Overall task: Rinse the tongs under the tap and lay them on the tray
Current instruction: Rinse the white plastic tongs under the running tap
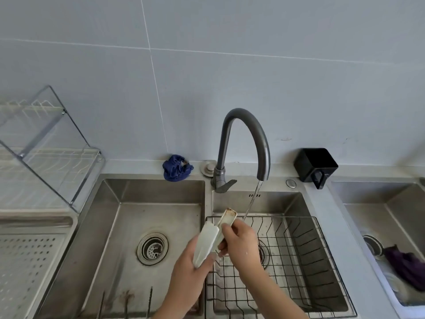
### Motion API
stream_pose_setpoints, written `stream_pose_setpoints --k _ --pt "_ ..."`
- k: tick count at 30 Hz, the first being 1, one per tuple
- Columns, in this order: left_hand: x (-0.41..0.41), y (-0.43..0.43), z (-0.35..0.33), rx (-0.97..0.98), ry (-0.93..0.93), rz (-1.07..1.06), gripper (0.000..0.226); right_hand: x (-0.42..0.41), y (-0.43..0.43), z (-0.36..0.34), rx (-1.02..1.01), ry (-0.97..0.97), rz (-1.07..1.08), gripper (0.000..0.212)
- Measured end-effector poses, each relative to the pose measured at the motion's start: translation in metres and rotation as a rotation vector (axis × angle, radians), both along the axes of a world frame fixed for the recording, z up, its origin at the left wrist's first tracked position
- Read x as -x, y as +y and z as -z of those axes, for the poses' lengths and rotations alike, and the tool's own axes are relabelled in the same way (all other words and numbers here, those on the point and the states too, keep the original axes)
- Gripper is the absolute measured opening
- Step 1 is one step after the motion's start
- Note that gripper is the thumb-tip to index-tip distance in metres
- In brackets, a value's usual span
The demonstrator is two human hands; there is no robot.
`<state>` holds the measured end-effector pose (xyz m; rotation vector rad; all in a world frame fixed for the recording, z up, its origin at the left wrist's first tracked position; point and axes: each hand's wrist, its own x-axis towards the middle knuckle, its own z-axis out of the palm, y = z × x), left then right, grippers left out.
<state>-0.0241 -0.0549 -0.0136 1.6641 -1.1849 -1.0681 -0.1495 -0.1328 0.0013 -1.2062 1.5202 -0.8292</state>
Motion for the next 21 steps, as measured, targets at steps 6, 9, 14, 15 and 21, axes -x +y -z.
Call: stream_pose_setpoints --k 6,9,14,15,21 --pt "0.013 0.009 0.010 -0.063 -0.034 -0.091 0.040 0.007 -0.002 -0.002 -0.002 -0.088 -0.049 0.036" --pt "0.019 0.012 0.010 -0.034 -0.121 -0.066 0.047 0.006 -0.011 -0.003 0.060 -0.027 -0.005 0.046" --pt "0.024 0.008 0.013 -0.111 -0.166 -0.099 0.028 0.008 -0.014 0.005 0.030 -0.054 0.001 0.034" --pt "0.025 0.008 0.012 -0.123 -0.158 -0.101 0.023 0.010 -0.012 0.007 -0.008 -0.100 -0.008 0.030" --pt "0.027 0.002 0.010 -0.184 0.048 -0.087 0.012 0.026 -0.011 0.012 -0.015 -0.133 0.004 0.007"
